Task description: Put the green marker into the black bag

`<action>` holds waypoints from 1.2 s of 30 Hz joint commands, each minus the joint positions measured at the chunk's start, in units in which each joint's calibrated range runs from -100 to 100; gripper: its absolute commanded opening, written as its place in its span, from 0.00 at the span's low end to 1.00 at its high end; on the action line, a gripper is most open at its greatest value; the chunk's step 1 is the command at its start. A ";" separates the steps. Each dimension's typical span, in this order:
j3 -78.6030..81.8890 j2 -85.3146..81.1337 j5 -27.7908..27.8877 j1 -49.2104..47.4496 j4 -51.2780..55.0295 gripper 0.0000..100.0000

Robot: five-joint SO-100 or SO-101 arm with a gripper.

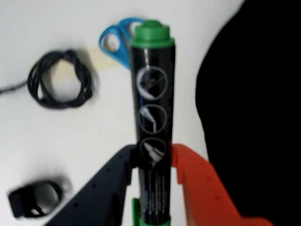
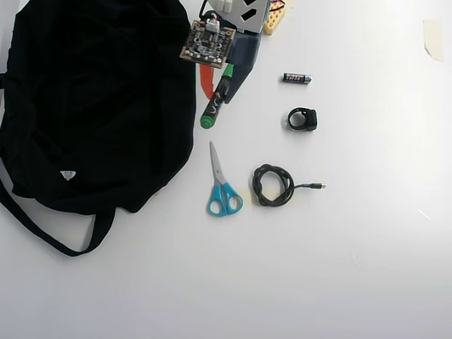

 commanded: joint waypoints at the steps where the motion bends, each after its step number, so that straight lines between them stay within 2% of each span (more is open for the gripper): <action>1: -2.49 -2.19 -5.44 1.92 -0.49 0.02; 4: -2.58 -2.19 -7.17 3.79 -0.57 0.02; 14: -3.48 -2.03 -6.49 14.34 -0.57 0.02; 20: -2.76 -0.95 -6.49 23.99 -0.06 0.02; 24: 0.11 -0.78 -6.44 35.80 -0.66 0.02; 27: 4.87 -0.53 -5.76 41.34 -6.17 0.02; 30: 7.12 8.35 -4.81 46.05 -15.47 0.02; 32: 4.51 20.55 -4.55 48.22 -20.21 0.02; 36: -7.97 34.24 -3.76 49.57 -20.64 0.02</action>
